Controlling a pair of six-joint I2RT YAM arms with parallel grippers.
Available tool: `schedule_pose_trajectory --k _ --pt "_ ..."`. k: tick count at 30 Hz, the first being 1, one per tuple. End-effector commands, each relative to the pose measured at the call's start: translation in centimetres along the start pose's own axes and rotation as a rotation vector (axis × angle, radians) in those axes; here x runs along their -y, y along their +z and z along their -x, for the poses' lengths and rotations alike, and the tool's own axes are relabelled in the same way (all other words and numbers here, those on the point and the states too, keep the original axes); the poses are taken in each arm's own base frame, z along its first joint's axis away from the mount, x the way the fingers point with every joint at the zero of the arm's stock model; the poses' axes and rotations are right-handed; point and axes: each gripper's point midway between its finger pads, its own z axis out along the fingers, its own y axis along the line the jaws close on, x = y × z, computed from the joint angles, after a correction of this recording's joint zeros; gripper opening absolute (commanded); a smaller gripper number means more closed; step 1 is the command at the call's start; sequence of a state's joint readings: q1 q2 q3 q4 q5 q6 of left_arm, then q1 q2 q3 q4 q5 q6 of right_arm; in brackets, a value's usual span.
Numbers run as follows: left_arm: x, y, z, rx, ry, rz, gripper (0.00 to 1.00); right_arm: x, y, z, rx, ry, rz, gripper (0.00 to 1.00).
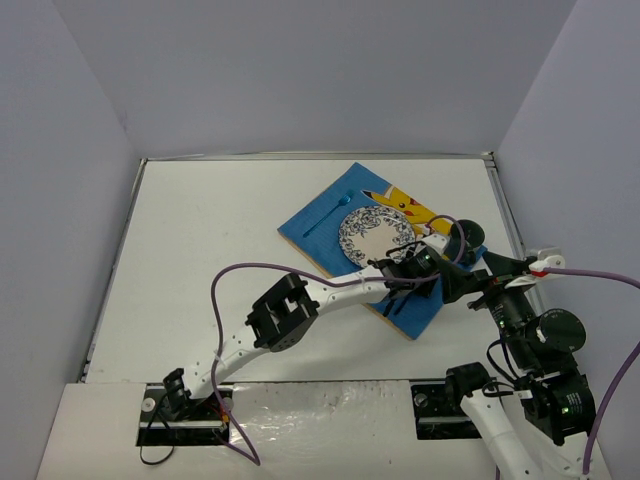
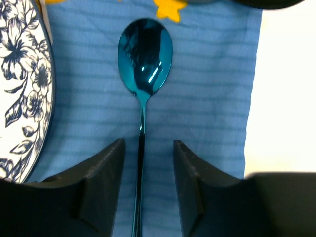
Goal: Set the dinner table for one person
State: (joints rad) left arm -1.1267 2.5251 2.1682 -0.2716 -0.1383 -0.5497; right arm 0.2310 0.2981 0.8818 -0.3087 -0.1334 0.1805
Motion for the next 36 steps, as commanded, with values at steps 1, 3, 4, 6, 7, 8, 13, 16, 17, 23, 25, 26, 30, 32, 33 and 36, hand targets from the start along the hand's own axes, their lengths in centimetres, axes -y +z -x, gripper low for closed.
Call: schedule_pose_trajectory --k 1,3,4,6,7,8,13,16,17,23,25,26,30,32,33,36 --pt "0.5 -4.6 5.4 0.110 -0.001 0.000 0.46 -0.4 0.1 2.4 0.078 -0.029 0.014 1.00" --pt "0.5 -5.9 6.8 0.145 -0.002 0.000 0.51 -0.4 -0.3 3.2 0.101 -0.048 0.015 1.00" --pt "0.3 -6.2 6.8 0.148 0.000 0.006 0.52 -0.4 -0.5 3.6 0.110 -0.055 0.012 1.00" --pt "0.5 -8.0 8.5 0.193 -0.004 -0.008 0.57 -0.4 -0.8 4.5 0.131 -0.067 0.004 1.00" --pt "0.5 -8.8 9.1 0.209 -0.005 -0.012 0.58 -0.4 -1.0 5.0 0.144 -0.076 0.001 1.00" --pt "0.6 -9.4 9.6 0.222 -0.004 -0.014 0.60 -0.3 -1.2 5.4 0.156 -0.083 -0.005 1.00" --pt "-0.3 -13.7 11.8 0.292 -0.016 -0.003 0.75 0.0 -2.6 7.7 0.221 -0.120 -0.039 1.00" --pt "-2.3 -16.4 12.5 0.330 -0.016 0.056 0.92 0.6 -3.2 8.5 0.240 -0.138 -0.076 1.00" --pt "-3.4 -17.5 12.8 0.348 -0.018 0.093 0.96 1.0 -3.4 8.5 0.241 -0.144 -0.095 1.00" --pt "-12.1 -23.3 12.4 0.367 -0.089 0.305 0.97 2.7 -4.1 8.1 0.254 -0.122 -0.189 1.00" --pt "-14.9 -27.4 13.2 0.422 -0.132 0.348 0.97 3.6 -4.5 7.8 0.264 -0.108 -0.235 1.00" --pt "-16.8 -28.7 13.1 0.440 -0.147 0.396 0.97 3.9 -4.8 7.6 0.272 -0.105 -0.250 1.00" --pt "-20.9 -35.0 12.3 0.492 -0.170 0.487 0.97 5.0 -5.5 6.6 0.276 -0.122 -0.299 1.00" --pt "-23.5 -39.5 11.1 0.529 -0.166 0.555 0.97 5.4 -5.8 5.9 0.272 -0.129 -0.315 1.00" --pt "-24.7 -40.8 10.5 0.537 -0.169 0.587 0.97 5.6 -5.9 5.7 0.267 -0.132 -0.325 1.00" --pt "-27.3 -44.1 8.2 0.547 -0.176 0.652 0.97 5.8 -6.2 5.4 0.269 -0.132 -0.334 1.00"
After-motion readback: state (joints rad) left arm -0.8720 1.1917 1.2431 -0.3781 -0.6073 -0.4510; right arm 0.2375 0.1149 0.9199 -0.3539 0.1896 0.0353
